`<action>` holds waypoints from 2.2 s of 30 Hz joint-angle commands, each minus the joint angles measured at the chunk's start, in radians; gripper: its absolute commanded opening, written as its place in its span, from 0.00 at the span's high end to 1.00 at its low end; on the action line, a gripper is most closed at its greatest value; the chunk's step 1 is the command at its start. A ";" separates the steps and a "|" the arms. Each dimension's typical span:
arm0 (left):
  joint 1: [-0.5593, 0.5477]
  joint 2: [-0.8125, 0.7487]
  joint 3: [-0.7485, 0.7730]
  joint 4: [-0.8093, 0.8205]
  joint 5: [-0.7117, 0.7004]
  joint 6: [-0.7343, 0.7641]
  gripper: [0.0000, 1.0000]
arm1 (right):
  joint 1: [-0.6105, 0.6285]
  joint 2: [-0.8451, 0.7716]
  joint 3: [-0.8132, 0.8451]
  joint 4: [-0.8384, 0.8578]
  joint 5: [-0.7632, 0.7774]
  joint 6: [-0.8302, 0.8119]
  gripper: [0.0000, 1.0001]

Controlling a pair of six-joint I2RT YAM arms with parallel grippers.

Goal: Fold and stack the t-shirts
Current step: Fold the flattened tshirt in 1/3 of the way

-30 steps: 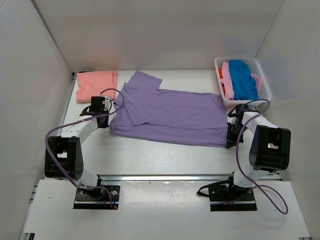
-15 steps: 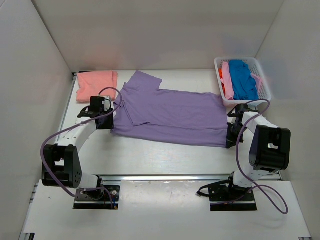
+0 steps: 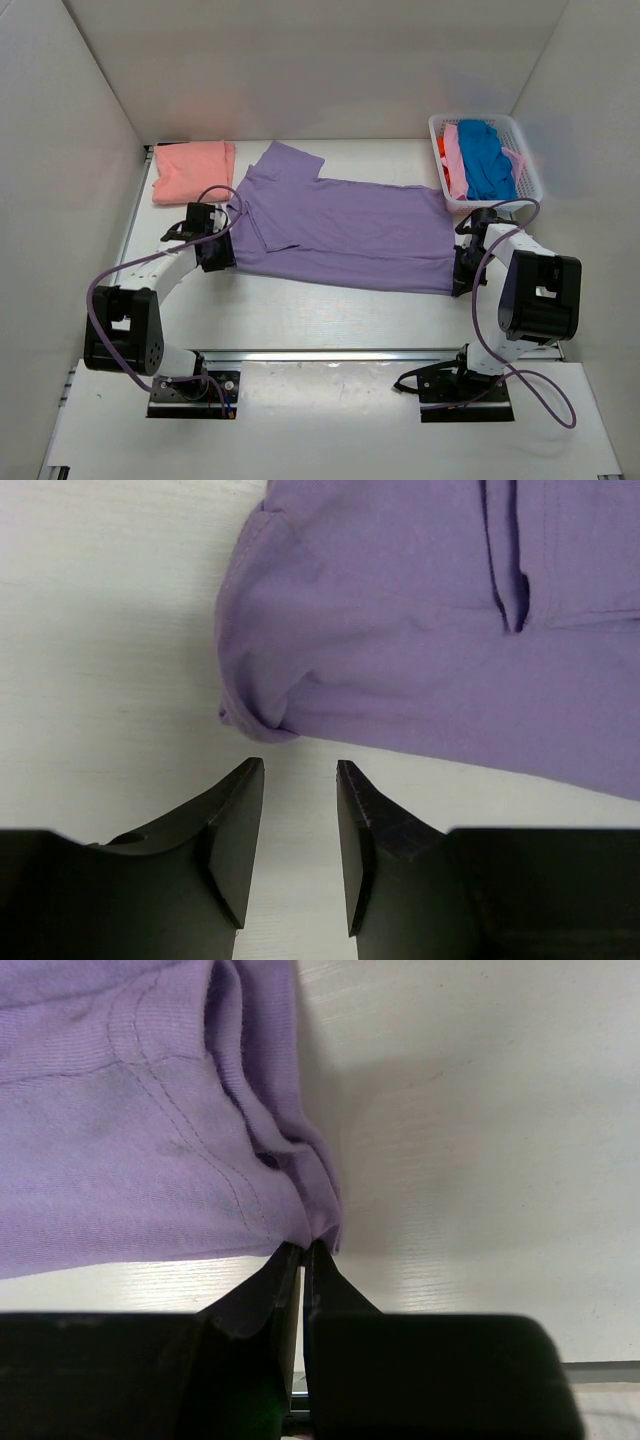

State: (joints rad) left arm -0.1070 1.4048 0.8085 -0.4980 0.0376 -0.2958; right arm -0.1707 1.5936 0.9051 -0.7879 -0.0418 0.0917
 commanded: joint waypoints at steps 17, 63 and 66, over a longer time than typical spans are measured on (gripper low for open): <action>0.033 0.048 -0.049 0.119 -0.036 -0.088 0.53 | 0.008 -0.004 0.000 0.026 0.019 -0.015 1.00; 0.019 -0.303 -0.097 0.274 -0.332 0.330 0.97 | -0.088 0.016 0.032 0.007 0.014 -0.024 1.00; 0.010 -0.380 -0.134 0.288 -0.323 0.336 0.55 | -0.087 0.016 0.035 0.004 0.014 -0.023 1.00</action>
State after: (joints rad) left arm -0.1108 1.0985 0.7002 -0.2844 -0.2916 0.0223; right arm -0.2405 1.6043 0.9127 -0.7895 -0.0895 0.0822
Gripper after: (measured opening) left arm 0.346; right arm 0.009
